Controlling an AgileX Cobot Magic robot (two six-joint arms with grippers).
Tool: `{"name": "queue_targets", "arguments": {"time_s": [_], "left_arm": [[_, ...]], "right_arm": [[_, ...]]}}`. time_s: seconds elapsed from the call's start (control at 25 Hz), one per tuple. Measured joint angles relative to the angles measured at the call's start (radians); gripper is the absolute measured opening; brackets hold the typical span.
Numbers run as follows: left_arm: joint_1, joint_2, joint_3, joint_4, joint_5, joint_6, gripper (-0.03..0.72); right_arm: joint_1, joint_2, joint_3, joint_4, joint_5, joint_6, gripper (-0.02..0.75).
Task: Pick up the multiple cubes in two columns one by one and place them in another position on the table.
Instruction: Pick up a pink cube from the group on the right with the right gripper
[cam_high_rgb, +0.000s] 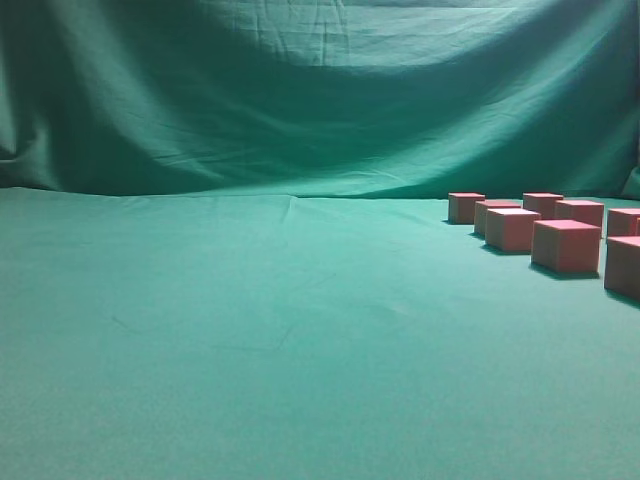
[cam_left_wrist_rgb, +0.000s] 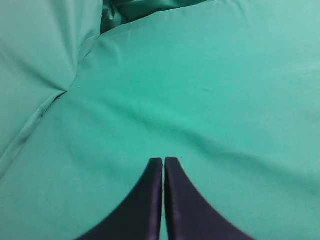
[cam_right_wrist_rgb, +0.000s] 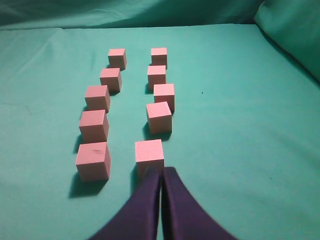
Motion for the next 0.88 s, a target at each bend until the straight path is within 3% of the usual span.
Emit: {"name": "queue_targets", "arguments": {"time_s": [0.88], "left_arm": [[0.000,0.000,0.000,0.000,0.000,0.000,0.000]], "right_arm": [[0.000,0.000,0.000,-0.002,-0.031,0.000,0.000]]}}
